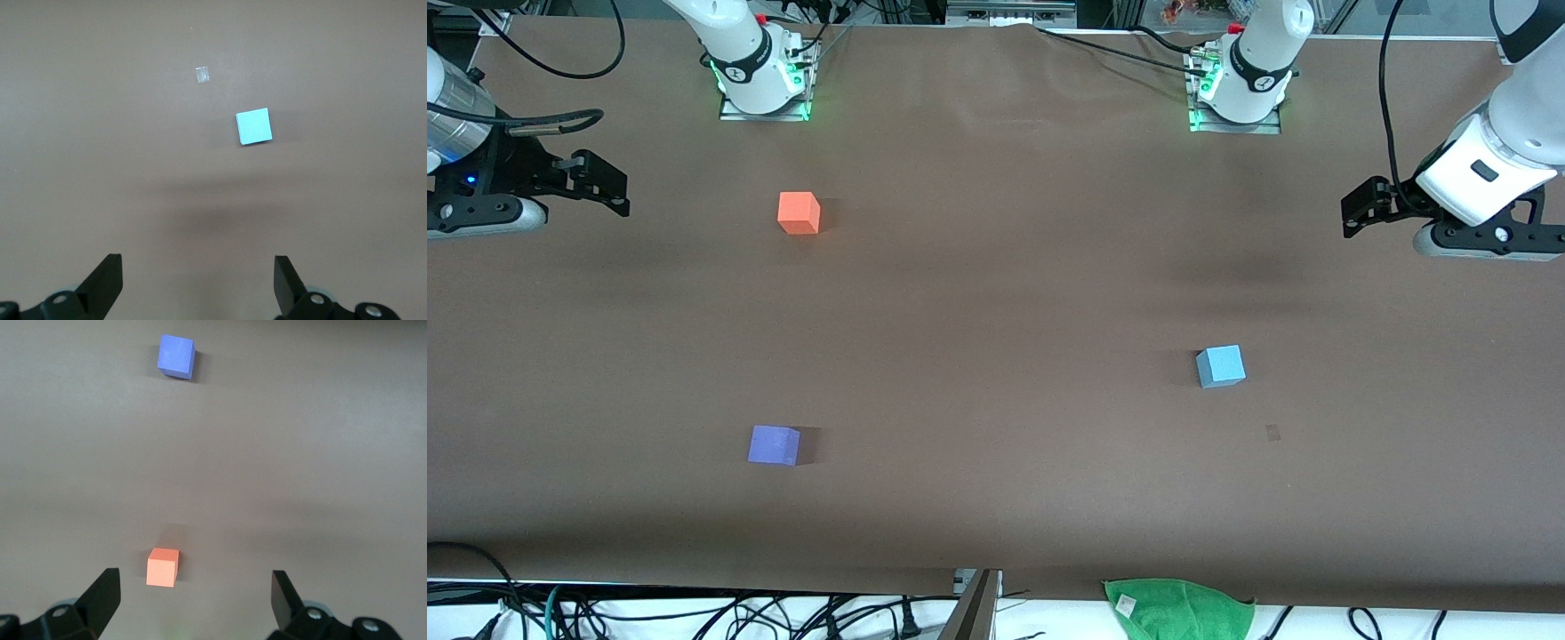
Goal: Place blue block between orange and purple blocks
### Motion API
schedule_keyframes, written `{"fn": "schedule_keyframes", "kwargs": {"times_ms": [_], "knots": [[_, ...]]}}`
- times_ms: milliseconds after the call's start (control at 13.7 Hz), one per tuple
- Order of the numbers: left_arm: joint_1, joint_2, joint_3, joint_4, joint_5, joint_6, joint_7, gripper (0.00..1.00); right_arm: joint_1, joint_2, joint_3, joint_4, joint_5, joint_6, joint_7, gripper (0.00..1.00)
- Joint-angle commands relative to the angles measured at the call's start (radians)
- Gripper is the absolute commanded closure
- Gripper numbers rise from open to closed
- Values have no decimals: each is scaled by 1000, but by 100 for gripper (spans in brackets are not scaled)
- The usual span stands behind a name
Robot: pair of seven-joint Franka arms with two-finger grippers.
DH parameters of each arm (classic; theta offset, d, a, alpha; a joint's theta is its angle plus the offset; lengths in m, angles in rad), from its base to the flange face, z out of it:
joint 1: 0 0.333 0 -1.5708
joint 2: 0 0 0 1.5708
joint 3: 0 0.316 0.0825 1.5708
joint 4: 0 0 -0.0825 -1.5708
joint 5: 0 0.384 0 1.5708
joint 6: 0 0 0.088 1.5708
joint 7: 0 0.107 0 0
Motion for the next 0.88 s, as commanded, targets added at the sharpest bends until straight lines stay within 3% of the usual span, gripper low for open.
{"fn": "schedule_keyframes", "kwargs": {"times_ms": [0,803], "knots": [[-3,14,0,33,-9,-31,13,0,4,4,-2,12,-1,1,1,0],[6,39,1,32,-12,-58,7,0,4,4,-2,12,-3,1,1,0]]}}
